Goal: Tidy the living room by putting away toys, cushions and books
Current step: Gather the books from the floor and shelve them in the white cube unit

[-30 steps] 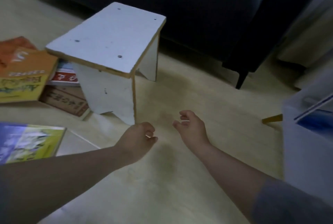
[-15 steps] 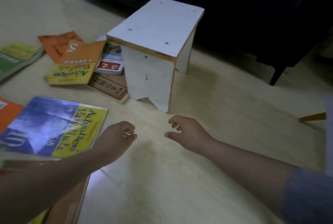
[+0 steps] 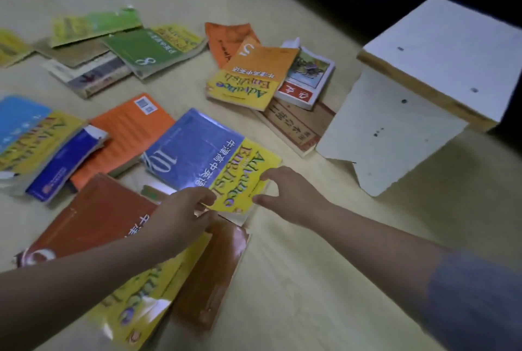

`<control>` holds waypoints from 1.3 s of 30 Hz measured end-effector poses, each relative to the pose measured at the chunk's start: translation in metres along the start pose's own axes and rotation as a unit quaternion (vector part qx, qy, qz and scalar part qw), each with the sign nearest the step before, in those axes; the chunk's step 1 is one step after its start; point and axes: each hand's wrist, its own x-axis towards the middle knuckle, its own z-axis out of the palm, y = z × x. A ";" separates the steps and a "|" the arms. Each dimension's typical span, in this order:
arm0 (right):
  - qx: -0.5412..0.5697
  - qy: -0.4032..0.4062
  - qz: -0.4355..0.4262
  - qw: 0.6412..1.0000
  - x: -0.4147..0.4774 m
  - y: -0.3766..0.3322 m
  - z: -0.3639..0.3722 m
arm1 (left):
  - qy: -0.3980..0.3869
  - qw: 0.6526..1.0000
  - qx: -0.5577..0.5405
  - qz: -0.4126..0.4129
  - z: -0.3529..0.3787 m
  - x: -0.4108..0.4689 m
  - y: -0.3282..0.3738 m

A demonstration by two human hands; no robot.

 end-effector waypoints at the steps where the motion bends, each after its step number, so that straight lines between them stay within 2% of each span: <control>1: -0.005 -0.007 -0.010 1.000 0.005 -0.005 0.007 | 0.006 1.000 0.003 -0.005 -0.004 0.002 -0.009; 5: -0.065 -0.030 -0.036 0.997 0.018 -0.014 0.031 | 0.007 1.000 0.029 -0.002 -0.008 0.007 -0.033; 8: -0.137 -0.041 -0.077 0.987 0.022 -0.025 0.050 | -0.021 0.996 0.078 0.040 -0.014 0.007 -0.050; 12: -0.199 -0.021 -0.105 0.974 0.029 -0.038 0.066 | -0.016 0.993 0.107 0.048 -0.023 0.012 -0.063; 14: -0.223 -0.026 -0.103 0.969 0.032 -0.042 0.068 | -0.047 0.989 0.127 0.056 -0.022 0.012 -0.067; 18: -0.249 -0.047 -0.087 0.963 0.033 -0.039 0.064 | -0.159 0.939 0.275 0.131 -0.020 0.016 -0.073; 20: -0.256 -0.035 -0.094 0.961 0.031 -0.032 0.058 | -0.176 0.917 0.327 0.144 -0.019 0.018 -0.074; 23: -0.262 -0.037 -0.100 0.959 0.025 -0.011 0.046 | -0.177 0.903 0.362 0.150 -0.015 0.021 -0.071; 26: -0.271 -0.029 -0.107 0.956 0.009 0.011 0.037 | -0.190 0.905 0.346 0.156 -0.014 0.023 -0.067; 30: -0.277 -0.034 -0.090 0.956 -0.016 0.031 0.036 | -0.203 0.921 0.259 0.207 -0.018 0.023 -0.059; 34: -0.263 -0.050 -0.075 0.961 -0.034 0.048 0.033 | -0.178 0.922 0.262 0.223 -0.026 0.022 -0.038; 36: -0.252 -0.058 -0.077 0.963 -0.039 0.050 0.030 | -0.173 0.938 0.227 0.198 -0.032 0.029 -0.028; 39: -0.246 -0.060 -0.068 0.965 -0.038 0.047 0.031 | -0.171 0.965 0.119 0.162 -0.037 0.044 -0.016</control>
